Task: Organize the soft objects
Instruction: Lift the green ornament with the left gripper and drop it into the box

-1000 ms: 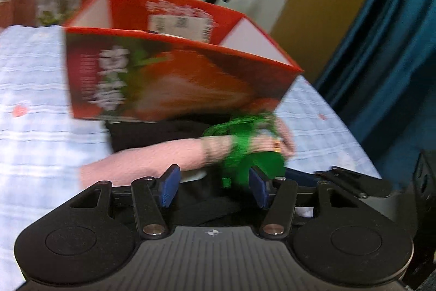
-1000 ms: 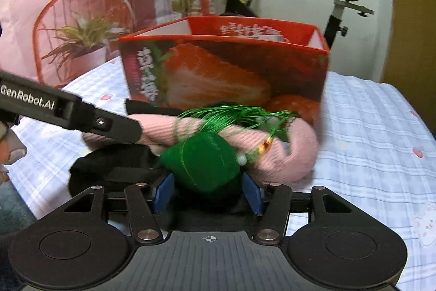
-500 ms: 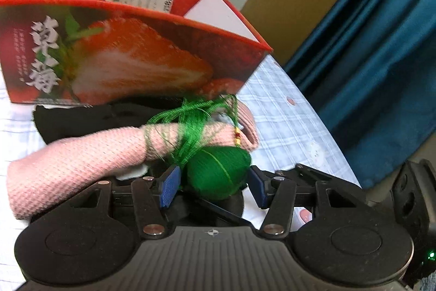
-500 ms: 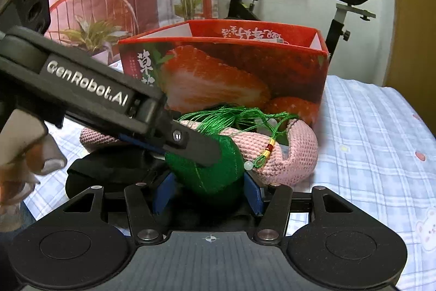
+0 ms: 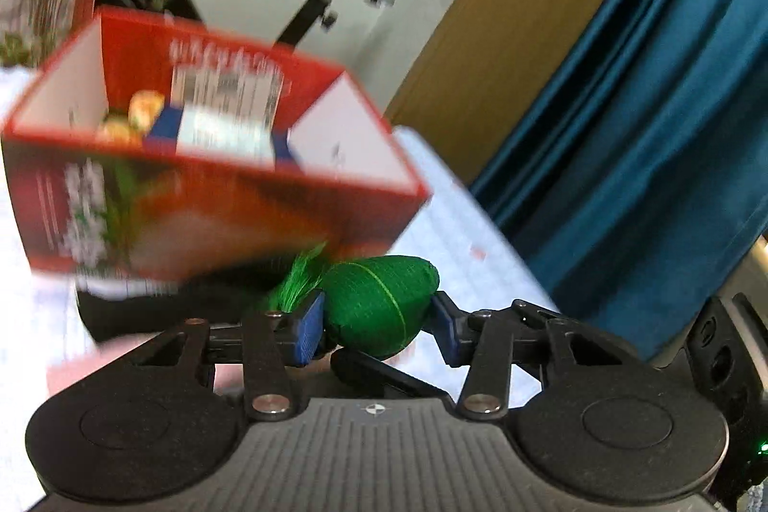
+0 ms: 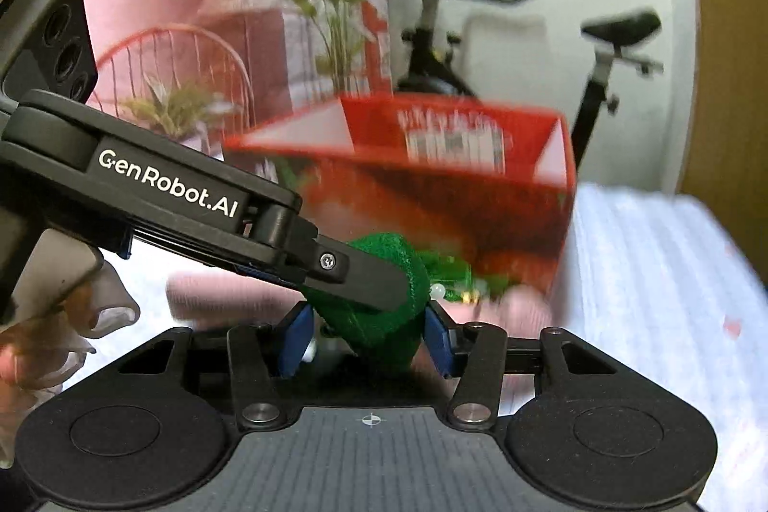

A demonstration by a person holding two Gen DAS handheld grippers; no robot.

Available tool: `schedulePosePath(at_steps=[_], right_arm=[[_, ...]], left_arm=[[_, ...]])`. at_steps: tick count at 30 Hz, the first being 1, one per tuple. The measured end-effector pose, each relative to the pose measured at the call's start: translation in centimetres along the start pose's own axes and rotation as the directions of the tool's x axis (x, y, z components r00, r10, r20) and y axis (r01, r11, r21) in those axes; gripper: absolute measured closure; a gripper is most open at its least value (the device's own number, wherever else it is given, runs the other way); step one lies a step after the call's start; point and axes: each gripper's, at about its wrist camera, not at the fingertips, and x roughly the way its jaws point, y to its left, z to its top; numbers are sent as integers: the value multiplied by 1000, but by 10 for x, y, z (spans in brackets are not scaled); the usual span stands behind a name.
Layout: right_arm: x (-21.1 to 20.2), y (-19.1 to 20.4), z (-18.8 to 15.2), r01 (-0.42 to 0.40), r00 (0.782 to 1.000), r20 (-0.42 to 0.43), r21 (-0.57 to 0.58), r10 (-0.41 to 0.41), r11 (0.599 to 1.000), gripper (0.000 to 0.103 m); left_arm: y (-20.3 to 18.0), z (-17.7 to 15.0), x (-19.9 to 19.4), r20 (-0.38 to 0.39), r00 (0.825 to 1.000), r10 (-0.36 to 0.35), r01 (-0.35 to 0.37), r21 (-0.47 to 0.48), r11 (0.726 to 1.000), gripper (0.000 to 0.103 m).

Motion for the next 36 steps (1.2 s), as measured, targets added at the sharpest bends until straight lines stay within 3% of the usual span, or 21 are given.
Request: schedulePosePath(at_steps=[10,16,22,29,36], right_arm=[[-13,-6,102,-36,989,137,-80,46,996,57],[9,2,171,-69,976,195,-149,98,986,56],[46,18,214,-44,970,220,-243,99,969,56],[93,22,234,-47,971,207,-309,116,950,56],[147,26,212,-87,988,100,-263,117,961,56]], left_arm=[[-17,78,-43,170,985,11,-22,62,998,54],[-4,123,-61,250,967,43,-60,59,996,54],[14,150,-51,278,957,85,-106,64,992,54],[46,155,-38,263,956,127,-137,19,990,54],[87,141,-8,163,971,177,-172,-46,984,54]])
